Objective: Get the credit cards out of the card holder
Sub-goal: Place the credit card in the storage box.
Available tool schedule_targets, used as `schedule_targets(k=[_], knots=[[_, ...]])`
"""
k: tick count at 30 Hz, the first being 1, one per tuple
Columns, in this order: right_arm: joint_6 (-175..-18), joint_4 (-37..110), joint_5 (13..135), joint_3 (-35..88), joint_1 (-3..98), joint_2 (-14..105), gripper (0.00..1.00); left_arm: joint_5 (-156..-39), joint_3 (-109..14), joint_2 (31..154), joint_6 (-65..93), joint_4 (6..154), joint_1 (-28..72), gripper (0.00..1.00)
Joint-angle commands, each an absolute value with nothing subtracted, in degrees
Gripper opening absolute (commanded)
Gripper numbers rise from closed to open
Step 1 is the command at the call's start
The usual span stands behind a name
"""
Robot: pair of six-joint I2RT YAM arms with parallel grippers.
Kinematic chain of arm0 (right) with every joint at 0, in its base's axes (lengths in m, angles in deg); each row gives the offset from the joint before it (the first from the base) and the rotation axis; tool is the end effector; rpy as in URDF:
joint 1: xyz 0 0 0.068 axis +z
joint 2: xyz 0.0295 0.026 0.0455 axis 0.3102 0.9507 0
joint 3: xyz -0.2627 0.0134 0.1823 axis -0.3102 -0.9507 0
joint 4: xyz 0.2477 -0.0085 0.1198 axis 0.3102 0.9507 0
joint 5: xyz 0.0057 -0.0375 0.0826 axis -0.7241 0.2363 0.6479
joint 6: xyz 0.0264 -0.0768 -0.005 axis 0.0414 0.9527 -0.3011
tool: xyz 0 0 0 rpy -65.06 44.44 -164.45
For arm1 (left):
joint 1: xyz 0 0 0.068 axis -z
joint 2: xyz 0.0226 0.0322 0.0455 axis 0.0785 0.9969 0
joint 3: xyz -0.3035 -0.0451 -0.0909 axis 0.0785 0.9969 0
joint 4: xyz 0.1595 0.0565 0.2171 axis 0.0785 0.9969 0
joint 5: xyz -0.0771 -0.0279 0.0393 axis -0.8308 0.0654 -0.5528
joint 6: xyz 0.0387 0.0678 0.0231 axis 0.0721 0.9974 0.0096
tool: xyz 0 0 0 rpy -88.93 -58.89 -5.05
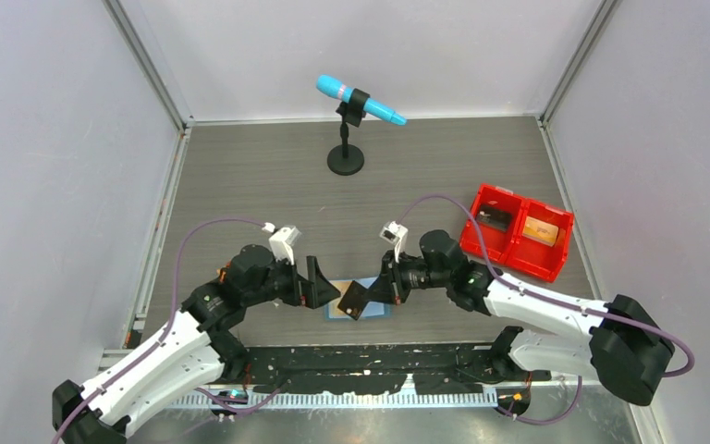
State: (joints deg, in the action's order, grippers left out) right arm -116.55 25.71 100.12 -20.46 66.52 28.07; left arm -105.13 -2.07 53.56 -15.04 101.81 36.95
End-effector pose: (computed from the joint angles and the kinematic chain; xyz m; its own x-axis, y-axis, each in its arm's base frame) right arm 0.1367 0.2128 0.2394 -0.6754 -0.1987 -0.7102 -0.7318 0.2998 0.6121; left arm 0.1062 -0.1194 0.2439 -0.8106 -0.1156 -0.5740 0.3794 0.6430 -0.6653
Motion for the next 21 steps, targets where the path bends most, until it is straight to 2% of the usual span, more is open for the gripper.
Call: schedule_targets(k=[1, 11, 21], knots=[[-119.4, 24.5, 95.8, -20.4, 64.7, 25.2, 0.05, -97.5, -6.5, 52.4, -12.4, 109.2, 36.9, 0.99], [-123.2, 31.0, 83.3, -19.3, 56.4, 20.3, 0.05, -91.9, -11.4, 50.2, -10.8, 119.0, 36.9, 0.99], [-122.1, 42.0, 69.6, -14.2, 44.2, 16.0, 0.05, -89.9, -15.3, 49.7, -8.3, 126.3, 36.9, 0.99]])
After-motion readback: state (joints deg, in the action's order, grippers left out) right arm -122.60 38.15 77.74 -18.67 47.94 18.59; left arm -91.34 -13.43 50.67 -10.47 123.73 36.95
